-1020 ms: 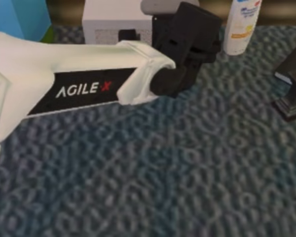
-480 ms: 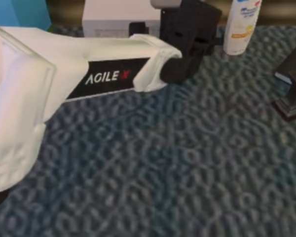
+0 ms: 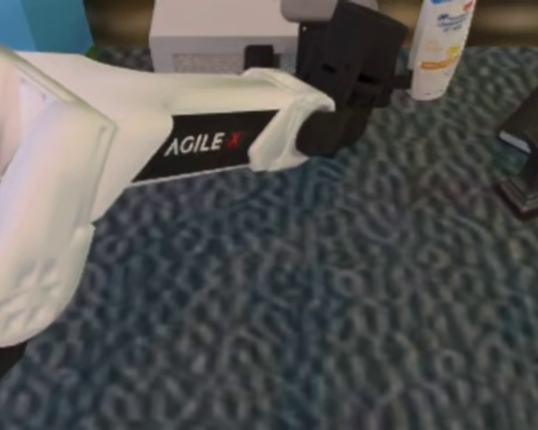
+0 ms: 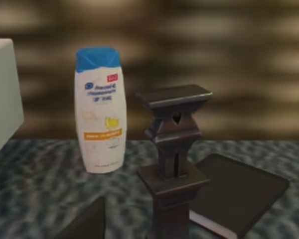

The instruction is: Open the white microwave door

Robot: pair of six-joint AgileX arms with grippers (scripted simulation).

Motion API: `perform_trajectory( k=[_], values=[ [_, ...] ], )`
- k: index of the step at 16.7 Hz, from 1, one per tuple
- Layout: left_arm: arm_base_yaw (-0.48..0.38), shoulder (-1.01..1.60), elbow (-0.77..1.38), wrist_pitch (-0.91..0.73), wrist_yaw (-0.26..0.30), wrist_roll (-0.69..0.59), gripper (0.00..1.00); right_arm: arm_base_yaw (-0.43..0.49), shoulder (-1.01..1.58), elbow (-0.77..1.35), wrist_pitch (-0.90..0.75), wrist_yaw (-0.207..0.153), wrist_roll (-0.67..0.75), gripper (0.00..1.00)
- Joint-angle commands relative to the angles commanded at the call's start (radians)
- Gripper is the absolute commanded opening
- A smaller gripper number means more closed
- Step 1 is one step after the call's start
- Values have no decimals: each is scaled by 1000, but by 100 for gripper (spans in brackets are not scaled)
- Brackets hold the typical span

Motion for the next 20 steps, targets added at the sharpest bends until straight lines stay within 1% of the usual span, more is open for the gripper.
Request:
perform_trajectory(
  k=[11,12,19,20],
  values=[
    [0,0,0,0,0,0,2,0,0,0,0,0,0,100],
    [0,0,0,0,0,0,0,0,0,0,0,0,0,100],
    [0,0,0,0,0,0,0,0,0,0,0,0,0,100],
    [-61,-22,-40,-1,5,-2,0,0,0,0,0,0,0,100]
  ],
)
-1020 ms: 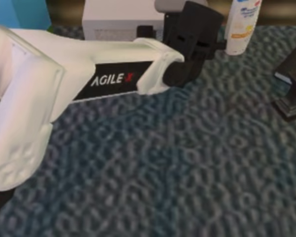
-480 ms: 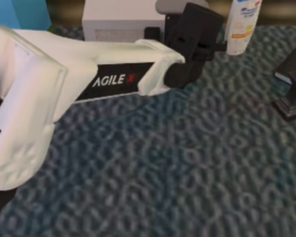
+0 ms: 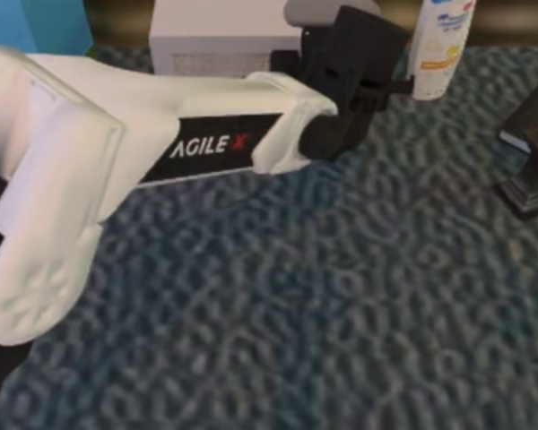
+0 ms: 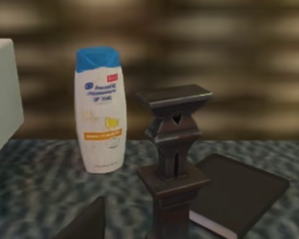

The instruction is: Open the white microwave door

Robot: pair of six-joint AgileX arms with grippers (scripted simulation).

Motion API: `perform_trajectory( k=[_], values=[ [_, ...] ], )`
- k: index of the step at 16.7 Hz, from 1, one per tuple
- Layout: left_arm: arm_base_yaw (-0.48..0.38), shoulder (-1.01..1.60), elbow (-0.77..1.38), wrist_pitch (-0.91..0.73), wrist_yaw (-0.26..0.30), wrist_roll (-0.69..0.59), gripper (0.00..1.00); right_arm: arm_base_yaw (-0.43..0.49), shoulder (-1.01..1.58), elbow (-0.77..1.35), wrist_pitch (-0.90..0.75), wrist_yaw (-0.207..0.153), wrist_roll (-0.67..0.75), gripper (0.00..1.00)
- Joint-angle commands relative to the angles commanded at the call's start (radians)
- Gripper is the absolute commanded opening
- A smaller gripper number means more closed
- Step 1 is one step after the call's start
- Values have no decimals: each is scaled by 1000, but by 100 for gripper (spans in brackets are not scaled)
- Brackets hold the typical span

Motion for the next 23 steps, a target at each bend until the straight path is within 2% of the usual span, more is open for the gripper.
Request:
perform_trajectory(
  k=[3,6,15,18,23],
  values=[
    [2,13,34,-34,9,-10,0,0,0,0,0,0,0,100],
    [11,60,149,-164,39,-41,0,0,0,0,0,0,0,100],
    [66,240,672,-885,209,-186,0,0,0,0,0,0,0,100],
    [85,274,811,-1072,264,-226,0,0,0,0,0,0,0,100],
    [99,295,901,-1177,301,-252,0,0,0,0,0,0,0,100]
  ],
)
